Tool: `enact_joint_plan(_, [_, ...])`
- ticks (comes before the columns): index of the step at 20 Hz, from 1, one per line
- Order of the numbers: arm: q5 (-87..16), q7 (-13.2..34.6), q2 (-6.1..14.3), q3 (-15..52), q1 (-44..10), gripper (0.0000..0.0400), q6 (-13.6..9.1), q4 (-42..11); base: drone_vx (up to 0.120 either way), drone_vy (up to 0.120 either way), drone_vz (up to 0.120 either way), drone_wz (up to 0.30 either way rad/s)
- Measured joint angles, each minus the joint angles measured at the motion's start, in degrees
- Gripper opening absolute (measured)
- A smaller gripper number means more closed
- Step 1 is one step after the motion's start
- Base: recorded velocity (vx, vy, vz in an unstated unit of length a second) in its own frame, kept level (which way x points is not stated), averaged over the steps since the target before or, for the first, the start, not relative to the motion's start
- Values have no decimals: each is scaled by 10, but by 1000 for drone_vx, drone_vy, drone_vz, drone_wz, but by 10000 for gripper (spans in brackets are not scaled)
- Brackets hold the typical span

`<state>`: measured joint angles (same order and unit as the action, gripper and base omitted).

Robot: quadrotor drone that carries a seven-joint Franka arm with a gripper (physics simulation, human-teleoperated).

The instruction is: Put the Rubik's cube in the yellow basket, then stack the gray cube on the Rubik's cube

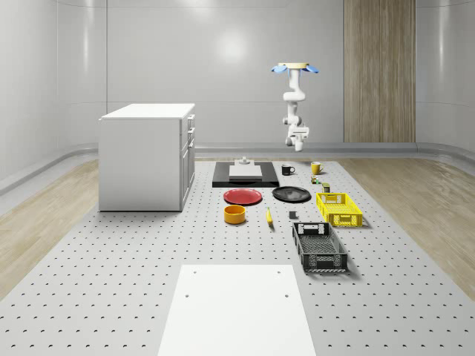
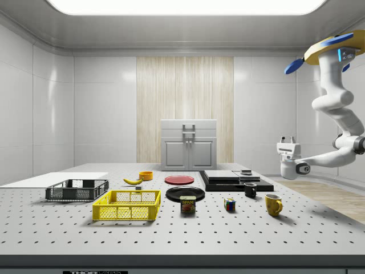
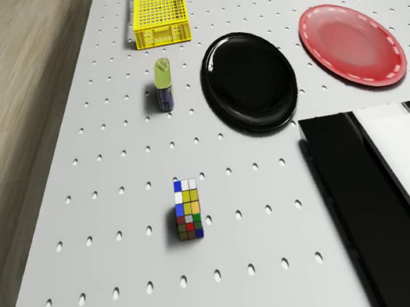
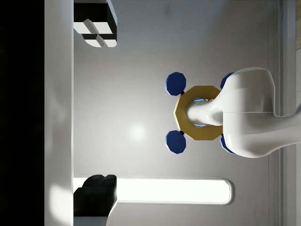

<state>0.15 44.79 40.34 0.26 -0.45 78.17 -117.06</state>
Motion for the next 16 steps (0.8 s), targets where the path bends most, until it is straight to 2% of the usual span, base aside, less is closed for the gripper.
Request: enact_joint_plan(16, [-3,0,5,3,-1,400,7,-4,120,115,0,0])
